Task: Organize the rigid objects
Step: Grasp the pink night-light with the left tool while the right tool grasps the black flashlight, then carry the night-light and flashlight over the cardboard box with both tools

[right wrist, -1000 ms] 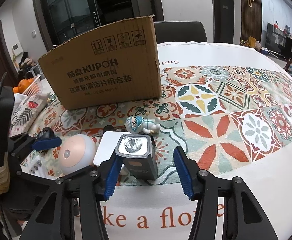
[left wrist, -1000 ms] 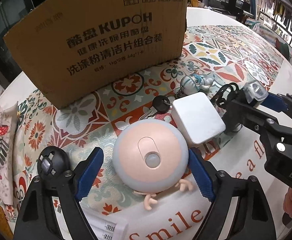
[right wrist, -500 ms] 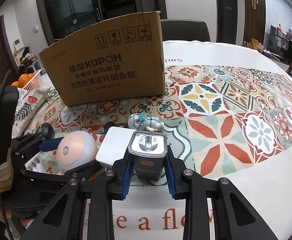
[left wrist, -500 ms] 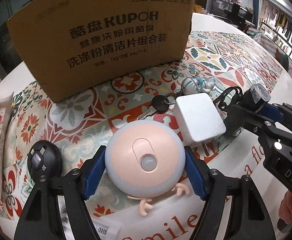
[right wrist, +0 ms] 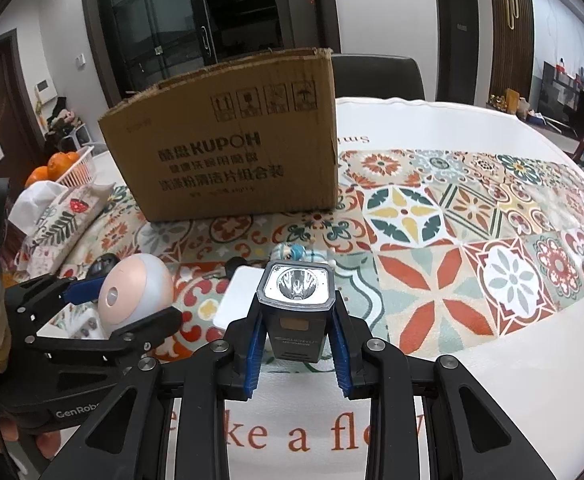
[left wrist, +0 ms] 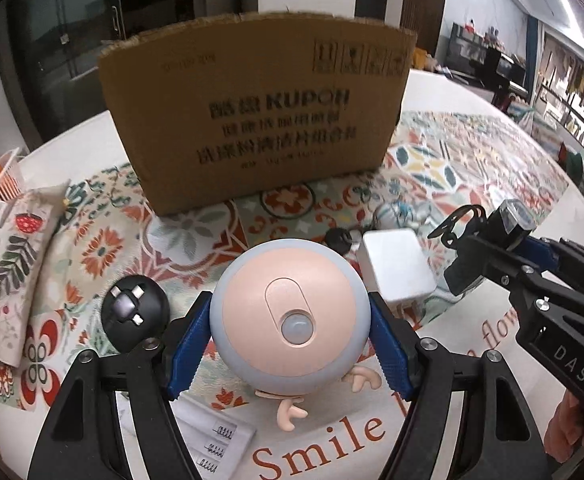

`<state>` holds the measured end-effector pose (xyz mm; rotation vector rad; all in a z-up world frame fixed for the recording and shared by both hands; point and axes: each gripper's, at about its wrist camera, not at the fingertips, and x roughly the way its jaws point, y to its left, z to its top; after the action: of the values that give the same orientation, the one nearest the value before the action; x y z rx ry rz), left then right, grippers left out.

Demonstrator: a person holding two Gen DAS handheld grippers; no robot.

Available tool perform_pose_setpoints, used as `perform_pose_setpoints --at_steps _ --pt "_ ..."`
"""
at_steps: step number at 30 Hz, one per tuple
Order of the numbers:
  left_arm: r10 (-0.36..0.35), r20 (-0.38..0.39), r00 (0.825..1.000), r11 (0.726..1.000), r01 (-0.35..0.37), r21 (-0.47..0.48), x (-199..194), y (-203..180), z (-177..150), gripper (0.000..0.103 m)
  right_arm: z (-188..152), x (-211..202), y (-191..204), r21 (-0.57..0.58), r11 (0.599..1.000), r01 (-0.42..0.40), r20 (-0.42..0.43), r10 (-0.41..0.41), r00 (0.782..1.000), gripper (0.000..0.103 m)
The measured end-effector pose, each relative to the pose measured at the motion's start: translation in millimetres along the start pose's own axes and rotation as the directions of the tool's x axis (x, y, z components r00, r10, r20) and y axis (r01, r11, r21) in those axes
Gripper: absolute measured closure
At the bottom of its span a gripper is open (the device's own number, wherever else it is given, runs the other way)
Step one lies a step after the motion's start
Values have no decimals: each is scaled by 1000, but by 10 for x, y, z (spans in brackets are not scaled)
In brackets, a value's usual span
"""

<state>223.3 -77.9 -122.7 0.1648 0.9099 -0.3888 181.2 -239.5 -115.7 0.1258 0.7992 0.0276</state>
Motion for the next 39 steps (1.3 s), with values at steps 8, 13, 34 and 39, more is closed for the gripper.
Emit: perform_pose_setpoints --at_steps 8,13,34,39 --pt "9 58 998 1000 -8 -25 -176 45 141 29 151 -137 42 -9 1000 -10 48 10 999 73" --pt "15 97 995 999 -11 -48 -313 85 252 29 274 -200 72 -13 1000 -17 80 18 997 73" --pt "53 238 970 997 -35 -75 -782 241 779 29 891 -433 213 -46 997 -67 205 75 976 73" --pt "57 254 966 996 -39 -75 -839 278 897 29 1019 -461 240 -53 996 -76 223 87 971 73"
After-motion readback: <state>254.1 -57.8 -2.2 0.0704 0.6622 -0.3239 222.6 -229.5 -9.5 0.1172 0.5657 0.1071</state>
